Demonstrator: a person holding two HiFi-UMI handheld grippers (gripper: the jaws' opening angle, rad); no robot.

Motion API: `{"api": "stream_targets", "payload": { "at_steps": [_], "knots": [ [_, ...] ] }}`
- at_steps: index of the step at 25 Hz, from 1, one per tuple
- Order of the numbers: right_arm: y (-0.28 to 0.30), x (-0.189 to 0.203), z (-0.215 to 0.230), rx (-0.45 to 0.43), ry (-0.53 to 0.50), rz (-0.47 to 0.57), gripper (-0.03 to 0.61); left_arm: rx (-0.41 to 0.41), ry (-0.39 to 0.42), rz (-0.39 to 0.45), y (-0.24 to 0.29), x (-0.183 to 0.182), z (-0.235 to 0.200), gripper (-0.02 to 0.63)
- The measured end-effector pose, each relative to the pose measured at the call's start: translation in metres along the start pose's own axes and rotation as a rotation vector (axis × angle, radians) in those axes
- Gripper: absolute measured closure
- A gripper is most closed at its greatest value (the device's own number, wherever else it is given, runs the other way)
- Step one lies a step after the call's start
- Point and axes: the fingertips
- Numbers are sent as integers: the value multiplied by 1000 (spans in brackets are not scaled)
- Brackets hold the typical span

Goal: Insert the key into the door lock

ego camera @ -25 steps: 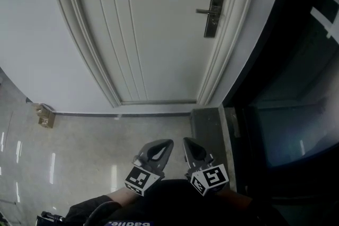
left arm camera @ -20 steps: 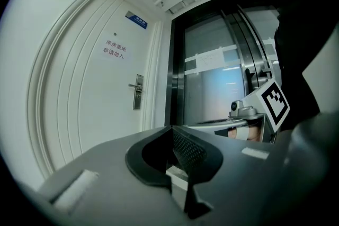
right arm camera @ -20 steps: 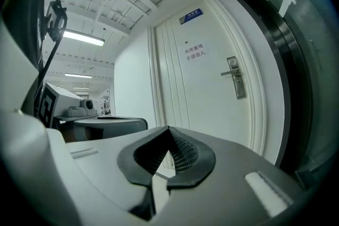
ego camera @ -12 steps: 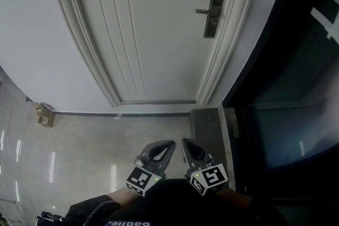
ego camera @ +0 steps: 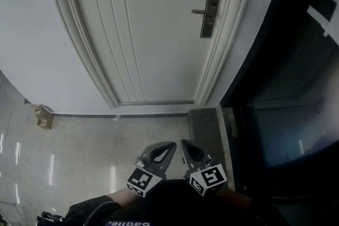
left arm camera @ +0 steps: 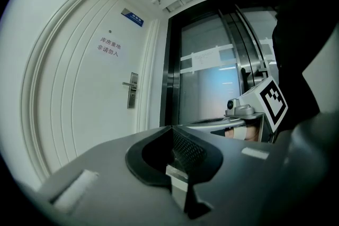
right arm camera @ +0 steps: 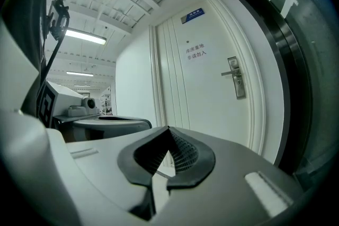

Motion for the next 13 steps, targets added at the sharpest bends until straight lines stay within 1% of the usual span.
{"api": "stream_targets", "payload": {
  "at_steps": [13],
  "knots": [
    [-7,0,-9,-10,-9,-9,577,5,11,-1,-8,-2,9,594]
  ]
}}
Point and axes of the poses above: the fingertips, and each gripper's own axes: y forward along the fingers, z to its right, x out of its underside, and after that the axes turned 7 degrees about -x, right-handed
